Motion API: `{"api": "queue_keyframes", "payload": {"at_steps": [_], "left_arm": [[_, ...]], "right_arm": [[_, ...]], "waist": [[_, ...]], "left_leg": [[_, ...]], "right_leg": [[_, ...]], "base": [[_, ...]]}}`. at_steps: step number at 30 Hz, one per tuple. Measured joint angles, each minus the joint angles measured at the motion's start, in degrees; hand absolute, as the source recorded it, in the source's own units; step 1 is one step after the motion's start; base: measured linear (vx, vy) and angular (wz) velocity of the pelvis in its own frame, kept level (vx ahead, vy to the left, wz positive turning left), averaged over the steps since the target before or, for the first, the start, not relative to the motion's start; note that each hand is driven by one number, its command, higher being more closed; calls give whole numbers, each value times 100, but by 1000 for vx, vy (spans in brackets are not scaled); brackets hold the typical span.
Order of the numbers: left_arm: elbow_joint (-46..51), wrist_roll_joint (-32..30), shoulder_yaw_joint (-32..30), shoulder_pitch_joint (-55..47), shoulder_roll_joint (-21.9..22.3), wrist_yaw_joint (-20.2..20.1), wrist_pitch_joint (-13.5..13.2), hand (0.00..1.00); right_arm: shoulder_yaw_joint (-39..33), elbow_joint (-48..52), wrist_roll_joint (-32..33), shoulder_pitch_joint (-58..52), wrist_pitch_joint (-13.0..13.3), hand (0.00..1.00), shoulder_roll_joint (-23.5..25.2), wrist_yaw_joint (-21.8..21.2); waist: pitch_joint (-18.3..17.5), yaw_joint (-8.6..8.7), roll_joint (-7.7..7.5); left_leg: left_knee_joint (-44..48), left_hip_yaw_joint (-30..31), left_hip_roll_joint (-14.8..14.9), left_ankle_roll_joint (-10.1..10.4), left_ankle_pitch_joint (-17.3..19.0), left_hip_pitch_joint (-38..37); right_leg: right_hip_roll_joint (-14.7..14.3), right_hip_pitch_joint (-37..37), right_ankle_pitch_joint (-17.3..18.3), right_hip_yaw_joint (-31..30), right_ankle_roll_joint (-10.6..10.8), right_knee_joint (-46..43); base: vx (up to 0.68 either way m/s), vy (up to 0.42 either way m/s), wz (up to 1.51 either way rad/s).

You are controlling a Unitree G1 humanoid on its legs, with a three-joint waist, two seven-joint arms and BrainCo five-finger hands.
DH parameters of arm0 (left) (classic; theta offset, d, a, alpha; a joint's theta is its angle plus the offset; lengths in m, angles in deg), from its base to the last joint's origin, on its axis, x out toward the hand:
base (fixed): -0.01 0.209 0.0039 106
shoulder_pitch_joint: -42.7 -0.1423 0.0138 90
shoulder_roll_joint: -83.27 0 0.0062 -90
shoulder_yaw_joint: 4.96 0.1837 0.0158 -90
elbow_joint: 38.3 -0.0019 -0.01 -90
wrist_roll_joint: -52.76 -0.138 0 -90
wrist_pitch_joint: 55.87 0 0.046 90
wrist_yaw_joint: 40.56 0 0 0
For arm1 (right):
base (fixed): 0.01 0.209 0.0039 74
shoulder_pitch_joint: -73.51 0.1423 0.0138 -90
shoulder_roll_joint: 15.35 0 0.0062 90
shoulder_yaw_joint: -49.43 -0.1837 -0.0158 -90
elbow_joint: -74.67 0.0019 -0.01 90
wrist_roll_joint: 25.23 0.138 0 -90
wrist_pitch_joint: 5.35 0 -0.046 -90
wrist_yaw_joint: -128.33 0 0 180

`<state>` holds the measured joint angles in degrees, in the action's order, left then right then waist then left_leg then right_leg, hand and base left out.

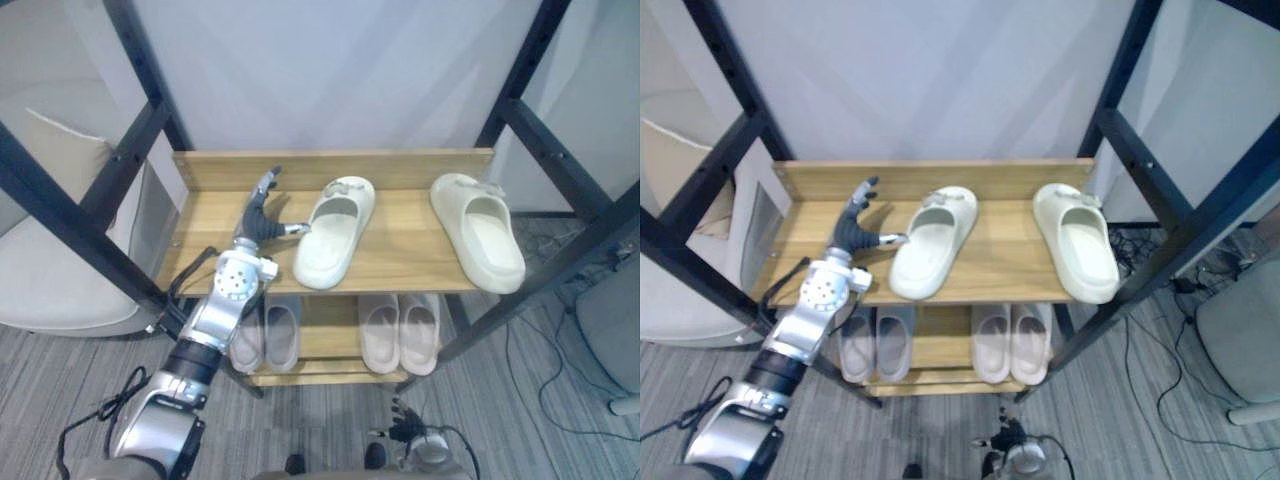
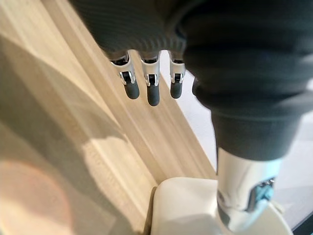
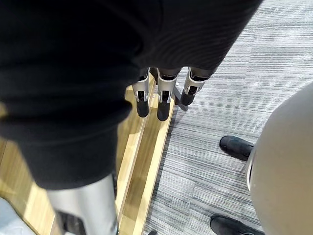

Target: Organize the slippers on the shoe rack

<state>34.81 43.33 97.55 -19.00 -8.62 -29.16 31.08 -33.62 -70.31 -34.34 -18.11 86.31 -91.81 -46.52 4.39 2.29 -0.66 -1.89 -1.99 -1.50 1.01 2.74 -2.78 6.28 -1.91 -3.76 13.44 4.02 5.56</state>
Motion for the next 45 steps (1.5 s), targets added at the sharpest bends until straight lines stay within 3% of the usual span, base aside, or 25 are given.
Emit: {"api": "queue_keyframes", "payload": {"at_steps": [17, 18, 45], "left_arm": [[-438, 3, 277, 566, 151, -3, 10, 0], [-516, 3, 278, 621, 150, -3, 10, 100], [-967, 74, 326, 957, 237, 88, 131, 100]], "right_arm": [[-8, 7, 3, 45, 2, 0, -2, 19], [-11, 6, 3, 45, 1, 0, -2, 20], [-229, 21, 12, 54, 8, 0, -8, 49]], "waist": [[30, 94, 42], [30, 94, 43], [68, 152, 102]], "left_leg": [[0, -158, 8, -1, -1, 0], [1, -159, 7, -1, -1, 0], [0, -224, 8, 0, 0, -11]], "right_leg": [[-10, 82, -56, -157, -13, 0], [-10, 82, -56, -157, -13, 1], [-5, 92, -72, -203, -9, 1]], "base": [[-30, -3, -5], [0, 0, 0], [-11, -1, -1]]}}
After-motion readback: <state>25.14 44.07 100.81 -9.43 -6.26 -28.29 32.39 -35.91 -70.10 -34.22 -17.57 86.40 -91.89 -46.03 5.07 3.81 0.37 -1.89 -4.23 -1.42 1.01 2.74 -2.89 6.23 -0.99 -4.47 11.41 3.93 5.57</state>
